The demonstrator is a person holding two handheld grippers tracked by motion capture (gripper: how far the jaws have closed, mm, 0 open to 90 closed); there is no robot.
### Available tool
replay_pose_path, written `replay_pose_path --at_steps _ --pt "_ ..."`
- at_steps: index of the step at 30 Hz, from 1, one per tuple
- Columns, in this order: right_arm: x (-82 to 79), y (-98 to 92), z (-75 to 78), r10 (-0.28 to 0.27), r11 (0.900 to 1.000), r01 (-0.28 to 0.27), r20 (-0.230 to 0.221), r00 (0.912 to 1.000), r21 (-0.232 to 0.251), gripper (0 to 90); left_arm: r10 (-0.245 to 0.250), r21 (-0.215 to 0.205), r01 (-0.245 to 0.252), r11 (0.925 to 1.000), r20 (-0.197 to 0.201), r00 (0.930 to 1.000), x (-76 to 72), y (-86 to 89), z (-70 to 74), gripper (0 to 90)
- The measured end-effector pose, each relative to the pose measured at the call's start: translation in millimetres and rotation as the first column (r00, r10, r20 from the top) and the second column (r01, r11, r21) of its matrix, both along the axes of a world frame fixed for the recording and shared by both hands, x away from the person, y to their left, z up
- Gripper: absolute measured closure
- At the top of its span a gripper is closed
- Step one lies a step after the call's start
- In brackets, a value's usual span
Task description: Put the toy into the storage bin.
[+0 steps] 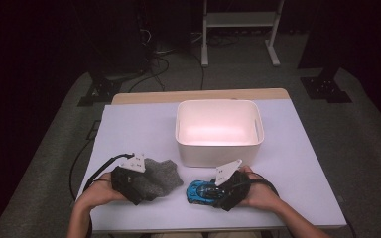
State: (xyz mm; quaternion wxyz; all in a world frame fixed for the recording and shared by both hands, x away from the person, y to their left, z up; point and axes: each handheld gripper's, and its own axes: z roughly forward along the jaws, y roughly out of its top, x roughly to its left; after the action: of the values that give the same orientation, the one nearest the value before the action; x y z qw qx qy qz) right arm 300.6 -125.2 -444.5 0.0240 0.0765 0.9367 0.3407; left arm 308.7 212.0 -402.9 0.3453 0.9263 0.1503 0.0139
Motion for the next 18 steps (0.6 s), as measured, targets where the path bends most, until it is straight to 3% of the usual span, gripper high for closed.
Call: replay_pose_path --at_steps 3,8,13,16,18 --pt "-0.8 1.1 -2.5 0.001 1.0 -0.001 0.004 1.0 -0.006 27.0 0.003 -0.003 -0.003 1.0 0.0 1.0 0.0 0.8 -0.5 9.9" --pt "0.0 -0.7 -3.3 -0.005 1.0 0.006 -0.01 0.9999 0.024 27.0 0.002 -0.003 -0.002 1.0 -0.002 1.0 0.2 1.1 -0.5 9.9" --pt "-1.6 -0.8 -3.1 0.001 1.0 -0.001 0.002 1.0 0.01 27.0 0.001 -0.003 -0.001 1.0 0.0 1.0 0.0 0.9 0.0 9.9" --pt "1.9 -1.4 -3.0 -0.003 1.0 0.004 -0.038 0.9993 0.01 26.7 0.002 -0.005 -0.002 1.0 -0.001 1.0 -0.1 1.0 0.2 9.9" --pt "0.4 -0.2 -3.0 -0.002 1.0 0.002 -0.022 0.9997 -0.002 26.3 -0.001 -0.001 0.001 1.0 -0.001 1.0 0.0 0.8 -0.1 9.9"
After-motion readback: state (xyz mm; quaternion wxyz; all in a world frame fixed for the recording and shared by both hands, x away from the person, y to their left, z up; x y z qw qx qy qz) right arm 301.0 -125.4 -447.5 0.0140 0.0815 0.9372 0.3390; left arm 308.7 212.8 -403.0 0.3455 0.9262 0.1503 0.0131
